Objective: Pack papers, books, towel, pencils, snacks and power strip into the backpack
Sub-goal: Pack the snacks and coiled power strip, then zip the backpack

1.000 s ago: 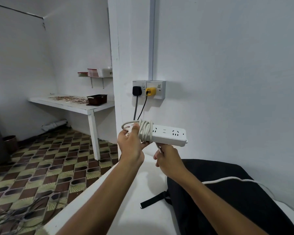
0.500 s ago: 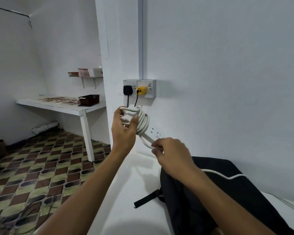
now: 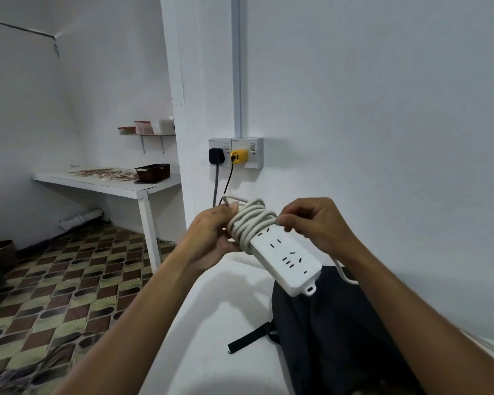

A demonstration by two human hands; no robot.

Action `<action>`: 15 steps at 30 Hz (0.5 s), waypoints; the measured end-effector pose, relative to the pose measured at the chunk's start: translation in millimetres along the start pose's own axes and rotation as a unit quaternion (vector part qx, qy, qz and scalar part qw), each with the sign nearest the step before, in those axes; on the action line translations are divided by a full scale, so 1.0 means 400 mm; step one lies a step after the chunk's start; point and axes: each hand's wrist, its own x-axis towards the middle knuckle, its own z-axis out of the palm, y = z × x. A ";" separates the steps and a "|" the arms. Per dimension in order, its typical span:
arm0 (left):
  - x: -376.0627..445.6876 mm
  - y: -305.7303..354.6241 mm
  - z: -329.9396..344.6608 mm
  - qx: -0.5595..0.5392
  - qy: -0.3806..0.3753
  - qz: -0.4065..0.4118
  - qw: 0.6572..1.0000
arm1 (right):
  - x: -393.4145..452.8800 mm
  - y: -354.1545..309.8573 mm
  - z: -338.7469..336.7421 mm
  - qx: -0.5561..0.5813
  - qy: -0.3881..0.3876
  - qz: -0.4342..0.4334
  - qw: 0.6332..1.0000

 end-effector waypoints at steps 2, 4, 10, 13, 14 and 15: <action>0.003 -0.004 0.008 -0.068 0.024 -0.031 0.997 | 0.001 0.020 0.007 0.018 0.044 0.010 0.999; 0.006 -0.002 0.016 -0.148 0.051 -0.046 0.987 | -0.005 0.052 0.016 0.020 0.099 0.022 0.995; 0.035 0.006 0.066 -0.266 0.142 -0.027 0.953 | -0.056 0.122 0.107 -0.085 0.200 0.092 0.972; 0.062 -0.013 0.091 -0.232 0.214 0.019 0.949 | -0.063 0.095 0.152 -0.122 0.129 0.111 0.978; 0.069 -0.023 0.102 -0.203 0.241 0.037 0.948 | -0.063 0.097 0.152 -0.133 0.110 0.129 0.977; 0.073 -0.035 0.112 -0.178 0.264 0.052 0.947 | -0.064 0.093 0.148 -0.136 0.094 0.154 0.974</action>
